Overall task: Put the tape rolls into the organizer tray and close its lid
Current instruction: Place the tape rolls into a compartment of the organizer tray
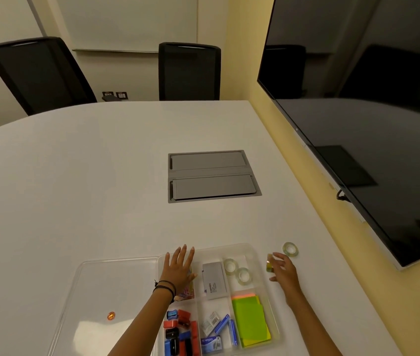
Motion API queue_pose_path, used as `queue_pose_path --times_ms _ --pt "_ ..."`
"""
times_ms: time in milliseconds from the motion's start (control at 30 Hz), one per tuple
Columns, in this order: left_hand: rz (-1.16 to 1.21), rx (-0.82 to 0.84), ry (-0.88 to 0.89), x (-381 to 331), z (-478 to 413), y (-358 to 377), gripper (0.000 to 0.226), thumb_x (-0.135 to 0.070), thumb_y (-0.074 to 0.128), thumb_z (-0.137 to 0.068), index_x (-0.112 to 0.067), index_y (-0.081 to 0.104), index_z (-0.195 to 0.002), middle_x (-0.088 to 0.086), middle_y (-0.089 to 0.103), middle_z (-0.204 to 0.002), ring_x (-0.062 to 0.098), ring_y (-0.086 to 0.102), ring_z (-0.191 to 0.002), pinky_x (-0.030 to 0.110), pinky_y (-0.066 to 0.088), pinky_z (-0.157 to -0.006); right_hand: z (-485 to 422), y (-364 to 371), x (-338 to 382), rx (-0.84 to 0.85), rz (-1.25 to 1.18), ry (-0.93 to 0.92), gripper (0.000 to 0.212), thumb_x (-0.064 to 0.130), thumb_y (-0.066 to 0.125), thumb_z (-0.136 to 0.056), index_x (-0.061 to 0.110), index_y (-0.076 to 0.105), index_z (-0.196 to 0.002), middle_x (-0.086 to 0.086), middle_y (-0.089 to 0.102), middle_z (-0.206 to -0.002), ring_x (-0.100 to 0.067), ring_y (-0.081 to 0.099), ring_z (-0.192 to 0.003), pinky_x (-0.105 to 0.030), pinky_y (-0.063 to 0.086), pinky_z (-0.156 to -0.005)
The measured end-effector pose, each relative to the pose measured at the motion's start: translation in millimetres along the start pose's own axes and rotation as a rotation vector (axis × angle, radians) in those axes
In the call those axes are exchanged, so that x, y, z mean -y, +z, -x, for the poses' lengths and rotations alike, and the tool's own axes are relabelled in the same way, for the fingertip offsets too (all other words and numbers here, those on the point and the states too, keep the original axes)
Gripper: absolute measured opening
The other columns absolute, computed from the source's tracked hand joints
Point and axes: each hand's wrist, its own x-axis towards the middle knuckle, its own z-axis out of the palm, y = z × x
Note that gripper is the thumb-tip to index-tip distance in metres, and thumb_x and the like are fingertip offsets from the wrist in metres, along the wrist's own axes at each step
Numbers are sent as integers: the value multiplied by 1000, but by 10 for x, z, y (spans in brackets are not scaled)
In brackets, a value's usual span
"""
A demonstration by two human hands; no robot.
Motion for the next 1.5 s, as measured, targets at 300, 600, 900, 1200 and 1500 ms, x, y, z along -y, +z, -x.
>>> queue_pose_path --times_ms 300,600,900,1200,1500 --pt "-82 -228 66 -27 15 -31 107 -55 84 -50 -16 20 -127 15 64 -121 32 64 -106 51 55 -79 163 410 26 319 145 2 10 18 54 -93 12 60 -98 -10 60 -90 -16 60 -70 -22 54 -53" --pt "-31 -177 19 -28 4 0 105 -57 87 -39 -14 34 -119 11 73 -105 26 71 -92 47 58 -67 169 584 -189 362 920 -262 38 33 61 -86 15 51 -118 -9 53 -121 -24 55 -109 -30 46 -85" --pt "45 -119 27 11 -32 84 67 -46 48 -92 -45 -13 -121 16 11 -155 39 12 -141 58 11 -113 36 554 -177 360 848 -325 24 17 57 -89 11 58 -112 -9 60 -114 -22 58 -101 -29 46 -84" --pt "86 -366 28 13 -2 0 66 -50 -10 -93 -10 -14 -145 5 73 -107 20 71 -94 39 58 -71 -306 92 64 65 379 -384 24 -9 50 -88 11 64 -91 -12 67 -94 -19 63 -79 -17 47 -66" --pt "31 -481 34 -40 17 -53 67 -52 -3 -94 -9 -15 -145 4 72 -109 19 70 -95 38 58 -73 -863 -382 -5 131 1060 -143 69 15 54 -92 14 13 -147 -23 3 -156 -41 4 -144 -45 18 -118"
